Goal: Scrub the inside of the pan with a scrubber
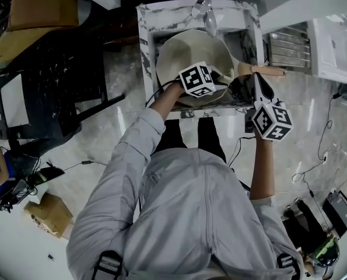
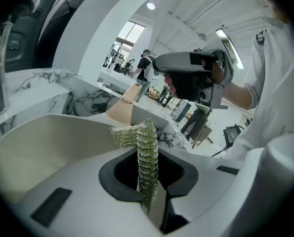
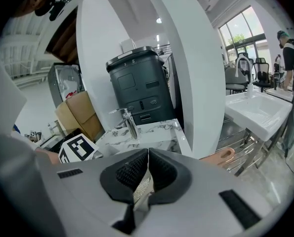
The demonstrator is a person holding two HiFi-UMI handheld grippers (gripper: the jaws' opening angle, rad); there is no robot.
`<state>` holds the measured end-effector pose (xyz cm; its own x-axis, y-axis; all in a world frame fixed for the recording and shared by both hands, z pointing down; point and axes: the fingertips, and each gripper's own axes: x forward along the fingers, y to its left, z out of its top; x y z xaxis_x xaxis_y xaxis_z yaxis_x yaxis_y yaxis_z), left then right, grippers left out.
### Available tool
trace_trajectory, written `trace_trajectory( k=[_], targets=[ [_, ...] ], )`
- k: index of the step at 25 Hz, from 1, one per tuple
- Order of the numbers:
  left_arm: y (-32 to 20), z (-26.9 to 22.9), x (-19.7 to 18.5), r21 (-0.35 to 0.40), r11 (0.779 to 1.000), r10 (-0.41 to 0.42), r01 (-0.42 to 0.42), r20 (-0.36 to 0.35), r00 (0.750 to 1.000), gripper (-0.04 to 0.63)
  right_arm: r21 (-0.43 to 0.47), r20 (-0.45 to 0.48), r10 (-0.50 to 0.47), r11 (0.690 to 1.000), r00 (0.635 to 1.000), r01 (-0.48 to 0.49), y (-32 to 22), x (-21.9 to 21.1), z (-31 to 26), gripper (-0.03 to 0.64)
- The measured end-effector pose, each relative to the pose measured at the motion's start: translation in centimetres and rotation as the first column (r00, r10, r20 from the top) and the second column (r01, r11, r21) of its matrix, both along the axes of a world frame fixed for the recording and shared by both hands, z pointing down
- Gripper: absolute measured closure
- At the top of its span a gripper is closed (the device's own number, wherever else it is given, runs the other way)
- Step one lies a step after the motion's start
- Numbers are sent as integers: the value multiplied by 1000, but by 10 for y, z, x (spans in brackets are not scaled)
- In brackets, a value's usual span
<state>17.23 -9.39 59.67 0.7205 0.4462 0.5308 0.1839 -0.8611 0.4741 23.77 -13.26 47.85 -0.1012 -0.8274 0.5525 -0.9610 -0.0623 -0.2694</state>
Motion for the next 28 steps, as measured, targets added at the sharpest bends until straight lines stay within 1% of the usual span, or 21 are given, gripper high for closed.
trace_trajectory(
  k=[4,9,14,16,20,23,26,28],
  targets=[
    [14,-1,-13,-26,997,73,-73,15,997,529,12,-1,-6,1000,1000,6,5,-3,-5,581],
    [34,-2,-29,-77,984,162,-159,30,986,529,11,1,-13,1000,1000,13,10,-7,-6,581],
    [42,1,-41,-103,975,203,-198,48,978,529,6,11,-27,1000,1000,27,10,-12,-5,581],
    [46,4,-48,-107,966,243,-234,73,967,529,4,14,-33,999,999,33,9,-15,-3,581],
    [55,10,-71,-119,936,344,-330,131,930,529,0,15,-51,999,999,51,5,-20,0,581],
    [59,10,-88,-151,908,413,-391,166,896,529,-1,17,-65,998,998,65,2,-23,0,581],
    [62,8,-107,-194,864,498,-464,210,841,529,3,23,-77,997,997,77,-3,-25,0,581],
    [60,6,-116,-188,839,544,-511,236,806,529,5,25,-86,996,996,86,-5,-27,0,581]
  ],
)
